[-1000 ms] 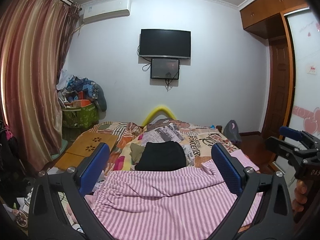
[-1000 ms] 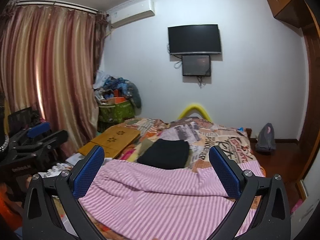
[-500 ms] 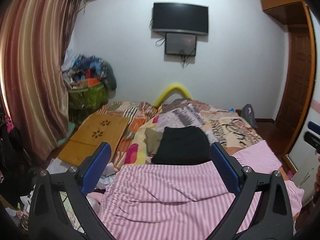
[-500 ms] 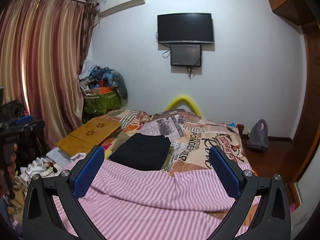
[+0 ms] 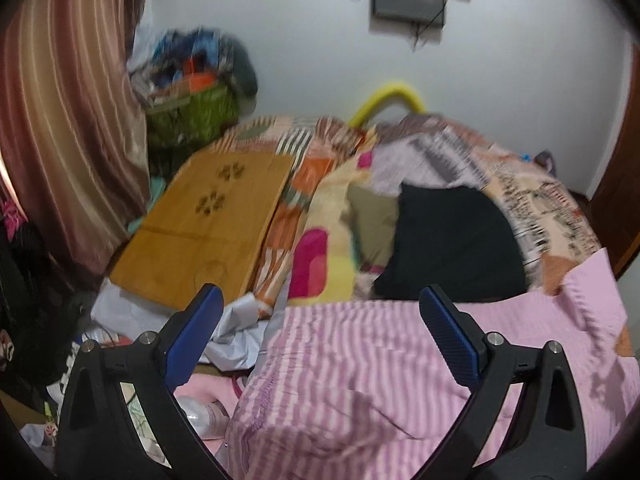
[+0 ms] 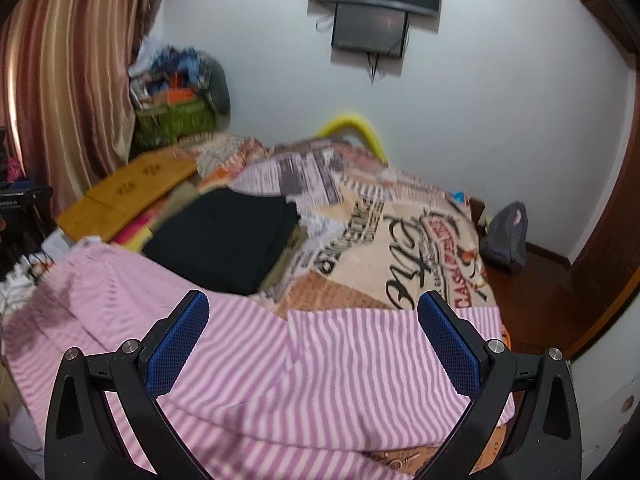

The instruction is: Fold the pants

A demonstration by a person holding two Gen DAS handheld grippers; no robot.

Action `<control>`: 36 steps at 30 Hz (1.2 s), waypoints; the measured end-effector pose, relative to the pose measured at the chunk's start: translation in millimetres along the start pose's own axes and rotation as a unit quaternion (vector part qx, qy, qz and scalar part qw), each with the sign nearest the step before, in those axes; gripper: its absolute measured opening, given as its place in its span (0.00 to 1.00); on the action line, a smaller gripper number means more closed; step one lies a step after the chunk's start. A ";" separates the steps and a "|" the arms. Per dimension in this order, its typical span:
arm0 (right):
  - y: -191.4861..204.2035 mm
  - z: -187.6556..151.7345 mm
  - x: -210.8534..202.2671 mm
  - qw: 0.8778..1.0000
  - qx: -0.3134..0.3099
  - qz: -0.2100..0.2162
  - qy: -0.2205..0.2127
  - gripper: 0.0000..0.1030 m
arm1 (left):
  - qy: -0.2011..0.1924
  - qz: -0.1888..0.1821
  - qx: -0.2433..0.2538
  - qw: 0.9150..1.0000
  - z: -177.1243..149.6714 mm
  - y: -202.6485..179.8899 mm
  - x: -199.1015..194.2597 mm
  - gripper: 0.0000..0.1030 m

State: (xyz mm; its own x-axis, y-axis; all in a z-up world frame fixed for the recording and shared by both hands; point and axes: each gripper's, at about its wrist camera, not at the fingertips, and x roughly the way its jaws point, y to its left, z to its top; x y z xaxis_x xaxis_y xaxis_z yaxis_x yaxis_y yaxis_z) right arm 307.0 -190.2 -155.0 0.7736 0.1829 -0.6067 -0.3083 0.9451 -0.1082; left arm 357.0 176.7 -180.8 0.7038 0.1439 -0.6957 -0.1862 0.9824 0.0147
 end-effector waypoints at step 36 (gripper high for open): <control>31.5 -15.0 204.8 0.959 -0.100 0.116 0.238 0.38 | 0.190 -0.041 -0.049 0.980 -28.9 31.8 185.1 0.32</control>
State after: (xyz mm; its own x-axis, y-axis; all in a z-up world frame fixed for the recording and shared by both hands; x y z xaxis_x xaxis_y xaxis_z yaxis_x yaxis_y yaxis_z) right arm 447.4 -127.1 -294.5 0.3450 0.1929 -0.9186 -0.5786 0.8143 -0.0463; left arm 461.5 231.1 -329.9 0.4161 -0.0093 -0.9093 -0.2177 0.9699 -0.1095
